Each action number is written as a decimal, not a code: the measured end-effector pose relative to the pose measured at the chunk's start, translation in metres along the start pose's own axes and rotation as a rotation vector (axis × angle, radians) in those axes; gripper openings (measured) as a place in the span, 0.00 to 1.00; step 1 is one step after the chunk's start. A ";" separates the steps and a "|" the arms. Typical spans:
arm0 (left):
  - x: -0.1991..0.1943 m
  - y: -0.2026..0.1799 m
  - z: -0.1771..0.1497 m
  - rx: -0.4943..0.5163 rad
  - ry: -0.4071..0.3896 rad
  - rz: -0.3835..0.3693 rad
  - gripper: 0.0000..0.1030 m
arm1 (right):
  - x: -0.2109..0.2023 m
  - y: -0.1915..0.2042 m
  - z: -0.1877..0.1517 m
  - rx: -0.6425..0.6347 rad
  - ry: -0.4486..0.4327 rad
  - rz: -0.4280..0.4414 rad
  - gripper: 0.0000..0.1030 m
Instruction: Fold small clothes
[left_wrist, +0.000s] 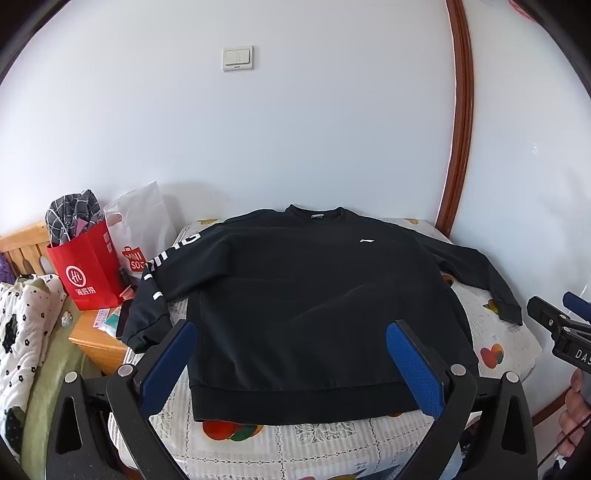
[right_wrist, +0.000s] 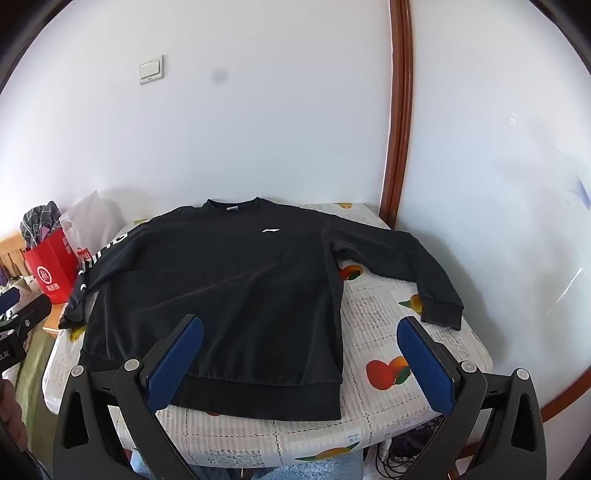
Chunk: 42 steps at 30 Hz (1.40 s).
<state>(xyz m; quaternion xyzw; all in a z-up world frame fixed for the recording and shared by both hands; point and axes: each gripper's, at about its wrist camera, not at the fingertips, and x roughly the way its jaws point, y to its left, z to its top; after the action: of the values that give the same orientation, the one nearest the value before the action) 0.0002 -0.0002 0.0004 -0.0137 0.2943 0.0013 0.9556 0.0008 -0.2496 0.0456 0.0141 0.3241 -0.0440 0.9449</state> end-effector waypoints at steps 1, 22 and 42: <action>0.000 0.000 0.001 0.004 -0.002 -0.001 1.00 | 0.000 0.000 0.000 0.004 0.013 0.002 1.00; -0.002 -0.002 0.002 -0.004 -0.008 0.002 1.00 | -0.007 0.001 0.005 -0.008 -0.014 0.011 1.00; -0.002 -0.003 -0.002 -0.010 -0.005 0.011 1.00 | -0.009 0.004 0.003 -0.008 -0.019 0.011 1.00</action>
<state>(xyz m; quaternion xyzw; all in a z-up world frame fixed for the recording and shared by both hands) -0.0021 -0.0037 0.0000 -0.0169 0.2918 0.0080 0.9563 -0.0046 -0.2452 0.0533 0.0116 0.3155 -0.0377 0.9481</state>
